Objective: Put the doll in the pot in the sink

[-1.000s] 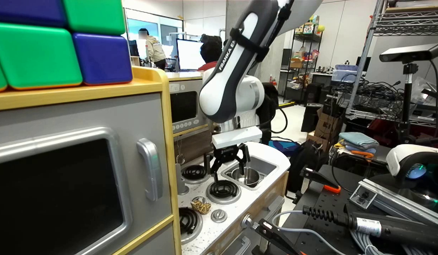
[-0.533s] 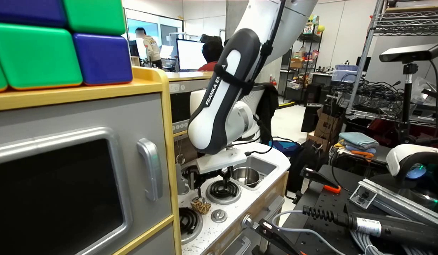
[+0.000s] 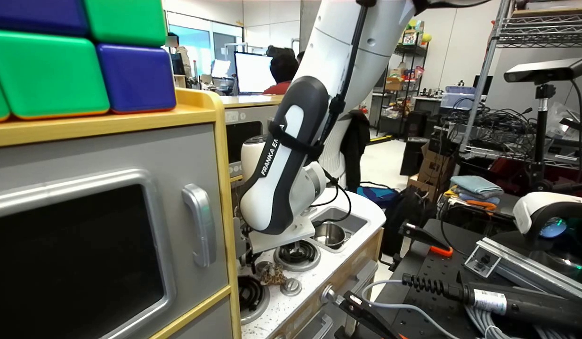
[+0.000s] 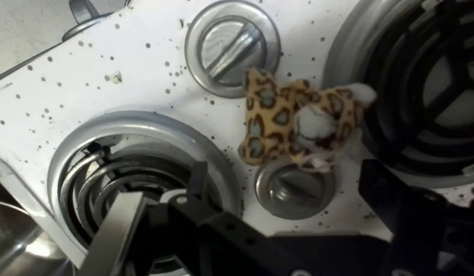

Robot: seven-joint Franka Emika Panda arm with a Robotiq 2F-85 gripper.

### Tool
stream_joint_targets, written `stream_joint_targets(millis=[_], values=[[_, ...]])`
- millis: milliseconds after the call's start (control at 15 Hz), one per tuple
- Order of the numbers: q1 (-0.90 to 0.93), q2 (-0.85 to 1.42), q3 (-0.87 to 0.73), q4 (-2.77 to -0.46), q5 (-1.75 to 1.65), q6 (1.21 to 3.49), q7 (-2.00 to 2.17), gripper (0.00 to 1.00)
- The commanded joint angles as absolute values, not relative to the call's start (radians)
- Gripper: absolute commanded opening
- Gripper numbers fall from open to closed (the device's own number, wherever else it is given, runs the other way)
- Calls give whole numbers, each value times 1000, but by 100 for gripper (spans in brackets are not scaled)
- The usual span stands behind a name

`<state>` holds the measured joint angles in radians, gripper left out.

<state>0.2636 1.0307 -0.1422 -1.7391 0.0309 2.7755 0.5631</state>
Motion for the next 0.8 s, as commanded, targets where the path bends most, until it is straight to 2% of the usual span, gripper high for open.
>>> stream_joint_targets(millis=[0, 333, 600, 667, 733], values=[[252, 1069, -141, -1686, 79, 2788, 556, 74], [193, 1060, -101, -1656, 155, 2724, 544, 33], [152, 1050, -49, -1641, 211, 2658, 532, 5], [148, 1051, -47, -1638, 216, 2645, 531, 1], [144, 1049, -44, -1636, 222, 2632, 531, 2]])
